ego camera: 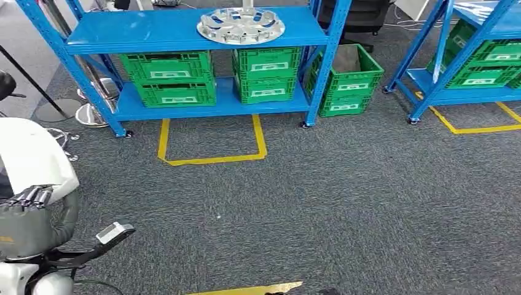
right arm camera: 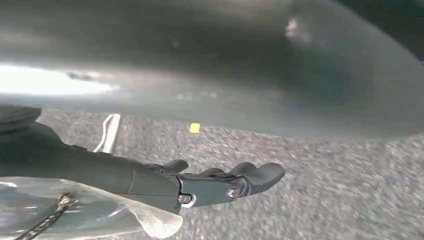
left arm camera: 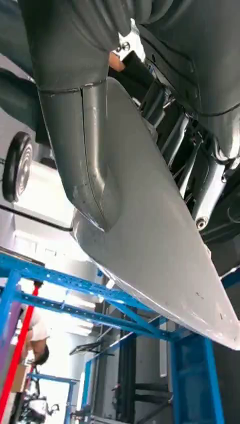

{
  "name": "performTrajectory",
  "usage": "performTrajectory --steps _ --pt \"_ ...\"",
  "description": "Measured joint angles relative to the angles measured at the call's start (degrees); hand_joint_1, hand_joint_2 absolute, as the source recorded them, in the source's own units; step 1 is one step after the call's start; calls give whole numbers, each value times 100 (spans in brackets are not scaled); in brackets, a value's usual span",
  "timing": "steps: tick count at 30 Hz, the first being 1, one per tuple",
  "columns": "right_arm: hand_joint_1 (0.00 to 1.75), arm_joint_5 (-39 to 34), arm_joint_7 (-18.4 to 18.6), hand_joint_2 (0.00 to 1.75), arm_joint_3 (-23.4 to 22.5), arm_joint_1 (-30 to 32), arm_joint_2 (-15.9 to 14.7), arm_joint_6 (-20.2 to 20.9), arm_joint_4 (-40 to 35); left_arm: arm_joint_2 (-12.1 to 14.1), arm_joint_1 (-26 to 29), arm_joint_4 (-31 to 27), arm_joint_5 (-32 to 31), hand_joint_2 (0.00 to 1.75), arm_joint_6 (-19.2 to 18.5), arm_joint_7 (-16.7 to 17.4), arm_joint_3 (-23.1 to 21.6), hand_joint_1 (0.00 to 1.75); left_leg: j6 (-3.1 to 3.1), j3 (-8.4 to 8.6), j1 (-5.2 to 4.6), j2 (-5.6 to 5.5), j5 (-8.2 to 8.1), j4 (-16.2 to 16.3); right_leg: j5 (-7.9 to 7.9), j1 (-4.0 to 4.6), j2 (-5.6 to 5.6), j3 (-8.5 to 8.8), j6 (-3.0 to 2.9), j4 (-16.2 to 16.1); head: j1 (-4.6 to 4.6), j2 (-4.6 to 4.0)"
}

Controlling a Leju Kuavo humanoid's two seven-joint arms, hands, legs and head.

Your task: Take the parts from the cabinet and place them on the table.

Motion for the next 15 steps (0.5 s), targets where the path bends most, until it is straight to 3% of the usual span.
performTrajectory --steps 3,4,5,6,7,8,9,10,11,13,14,15 --pt "0 0 0 0 0 0 0 0 0 0 0 0 0 175 0 0 0 175 0 -8 -2 0 4 2 -9 0 0 1 -1 23 0 0" --pt "0 -7 -2 0 0 16 0 -2 0 -24 2 22 30 175 0 -24 28 175 -10 -124 -28 0 71 42 180 8 0 482 -37 -413 -2 0" --pt "0 -11 -2 0 2 18 0 -2 0 -26 0 24 33 175 0 -33 35 175 -16 -144 -34 0 77 55 315 16 -1 759 -61 -808 -2 0" --pt "0 -18 -9 0 0 -17 -2 -2 0 -39 -10 26 48 175 2 -66 63 175 -72 -211 -64 5 103 135 381 64 8 1450 -157 -1850 -16 0" --pt "0 -28 -2 0 0 11 -2 -2 2 -68 -11 29 59 175 2 -70 70 175 -194 -239 -49 1 180 126 465 64 7 1397 -240 -1868 -9 0" --pt "0 -37 0 0 0 0 0 2 2 -63 2 35 83 175 2 -66 81 175 -349 -868 16 -26 -748 1639 586 37 -17 1277 -324 -1890 -37 0" --pt "0 -37 0 0 0 10 0 0 2 -66 12 39 83 175 2 -66 81 175 -368 -984 26 -26 -829 1945 603 36 -18 1236 -320 -1874 -37 0" --pt "0 -37 0 0 0 16 0 0 2 -68 18 44 83 175 0 -66 81 175 -376 -943 39 -25 -756 1912 613 36 -18 1205 -319 -1860 -37 0" --pt "0 -37 0 0 0 19 0 0 2 -68 18 44 83 175 2 -64 81 175 -377 -788 52 -25 -573 1645 622 35 -16 1181 -308 -1842 -37 0" --pt "0 -33 -13 0 0 19 0 -2 2 -66 14 44 87 175 2 -46 81 175 -353 -197 63 -24 -68 565 627 34 -10 1162 -297 -1799 -37 0" --pt "0 -20 -33 0 0 18 0 -2 2 -63 7 44 90 175 2 -37 81 175 -317 -12 60 -24 -91 206 634 36 -11 1149 -283 -1785 -35 0" --pt "0 0 -64 0 0 7 0 0 2 -66 6 42 92 175 2 -22 81 175 -283 -8 36 -28 -85 120 640 76 -5 1104 -247 -1742 -37 0"
